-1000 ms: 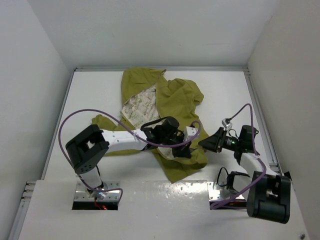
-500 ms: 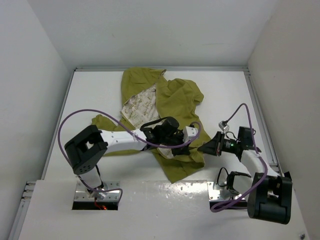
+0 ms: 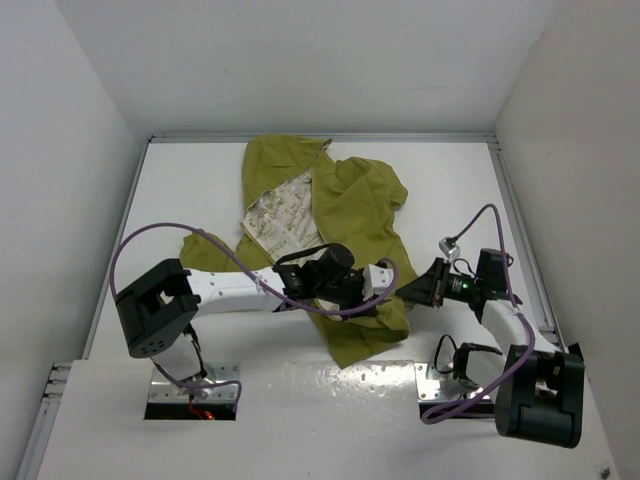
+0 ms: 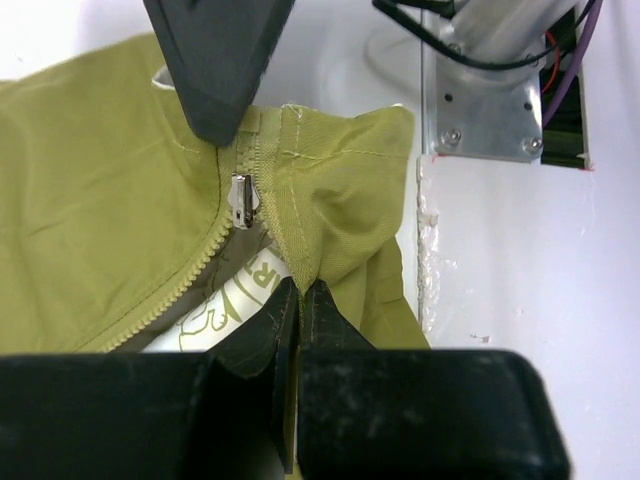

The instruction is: Zip up the jacket

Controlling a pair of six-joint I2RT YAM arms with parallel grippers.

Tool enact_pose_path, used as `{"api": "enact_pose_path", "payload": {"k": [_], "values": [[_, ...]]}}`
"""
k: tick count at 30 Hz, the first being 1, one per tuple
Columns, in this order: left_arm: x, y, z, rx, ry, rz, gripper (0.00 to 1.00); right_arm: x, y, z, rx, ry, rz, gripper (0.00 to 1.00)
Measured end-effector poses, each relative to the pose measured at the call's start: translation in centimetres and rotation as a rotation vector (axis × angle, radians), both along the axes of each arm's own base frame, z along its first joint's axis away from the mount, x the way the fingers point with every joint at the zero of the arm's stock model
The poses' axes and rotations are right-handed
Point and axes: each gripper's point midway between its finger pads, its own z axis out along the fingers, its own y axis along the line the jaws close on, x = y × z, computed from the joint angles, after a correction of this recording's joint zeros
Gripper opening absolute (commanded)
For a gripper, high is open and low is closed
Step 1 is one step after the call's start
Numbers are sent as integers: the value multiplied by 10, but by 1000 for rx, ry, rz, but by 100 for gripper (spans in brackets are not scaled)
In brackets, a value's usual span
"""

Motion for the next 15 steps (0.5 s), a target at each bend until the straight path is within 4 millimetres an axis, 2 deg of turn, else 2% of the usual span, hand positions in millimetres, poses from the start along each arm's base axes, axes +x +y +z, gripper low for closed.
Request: {"api": "enact_pose_path", "payload": {"k": [1, 2, 6, 8, 10, 15], "values": [[0, 1, -2, 5, 0, 3, 0, 1, 0, 0, 1, 1, -2, 10], [0, 1, -2, 6, -2, 5, 0, 1, 0, 1, 1, -2, -2, 8], [3, 2, -3, 11, -12, 21, 1, 2, 1, 2, 3, -12, 4, 6], [4, 2, -3, 13, -14, 26, 1, 1, 2, 3, 4, -17, 11, 10], [5, 3, -4, 16, -14, 29, 1, -2, 3, 2, 5, -14, 25, 18], [7, 2, -3, 10, -23, 36, 1, -13, 8, 1, 0, 11, 87, 22]]}}
